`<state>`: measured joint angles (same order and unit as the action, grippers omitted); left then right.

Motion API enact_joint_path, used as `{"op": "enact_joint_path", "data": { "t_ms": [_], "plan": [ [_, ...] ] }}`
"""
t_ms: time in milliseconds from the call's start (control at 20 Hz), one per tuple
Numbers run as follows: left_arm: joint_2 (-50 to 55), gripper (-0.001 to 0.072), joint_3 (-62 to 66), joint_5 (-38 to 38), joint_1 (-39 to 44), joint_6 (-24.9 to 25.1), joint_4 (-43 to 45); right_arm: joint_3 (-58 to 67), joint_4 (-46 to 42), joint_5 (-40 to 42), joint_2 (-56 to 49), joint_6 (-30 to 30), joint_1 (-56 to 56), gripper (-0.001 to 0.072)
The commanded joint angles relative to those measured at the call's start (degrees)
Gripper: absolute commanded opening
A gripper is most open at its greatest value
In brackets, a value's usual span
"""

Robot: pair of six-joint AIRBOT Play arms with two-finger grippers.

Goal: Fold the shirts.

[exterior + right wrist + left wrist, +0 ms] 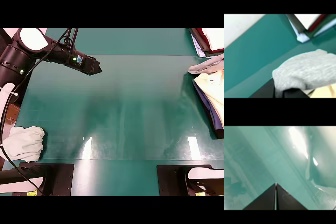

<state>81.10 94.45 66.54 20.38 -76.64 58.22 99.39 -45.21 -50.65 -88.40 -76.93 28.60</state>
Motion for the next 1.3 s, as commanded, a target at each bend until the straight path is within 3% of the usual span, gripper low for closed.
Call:
{"op": "enact_joint_path", "data": {
  "t_ms": [0,250,650,900,1100,1150,1200,1250],
  "plan": [
    [0.0,0.0022,0.0,0.0,0.0,0.1,0.0,4.3,-0.1,-2.1,3.1,0.0,0.8,0.0015],
    [0.0,0.0022,0.0,0.6,0.0,0.2,0.1,4.3,-6.1,-11.8,8.0,-4.2,4.9,0.0015],
    [0.0,0.0022,0.0,3.1,0.0,0.2,0.1,-1.7,-6.6,-33.0,8.3,-4.3,13.6,0.0017],
    [0.0,0.0022,0.0,4.2,0.0,0.6,0.1,-6.5,-24.3,-42.4,8.4,-6.4,16.7,0.0017],
    [0.0,0.0022,0.0,4.1,0.0,0.6,0.1,-8.7,-37.6,-43.5,9.5,-10.3,17.0,0.0042],
    [0.0,0.0022,0.0,4.1,0.0,0.6,0.1,-9.7,-37.4,-43.3,10.1,-10.3,17.0,0.0271],
    [0.0,0.0022,0.0,4.1,0.0,0.6,0.1,-10.7,-37.4,-42.7,10.5,-10.3,17.1,0.0720],
    [0.0,0.0022,0.0,3.9,0.0,0.6,0.1,-11.4,-36.9,-42.6,10.7,-10.2,17.2,0.0717]
  ]
}}
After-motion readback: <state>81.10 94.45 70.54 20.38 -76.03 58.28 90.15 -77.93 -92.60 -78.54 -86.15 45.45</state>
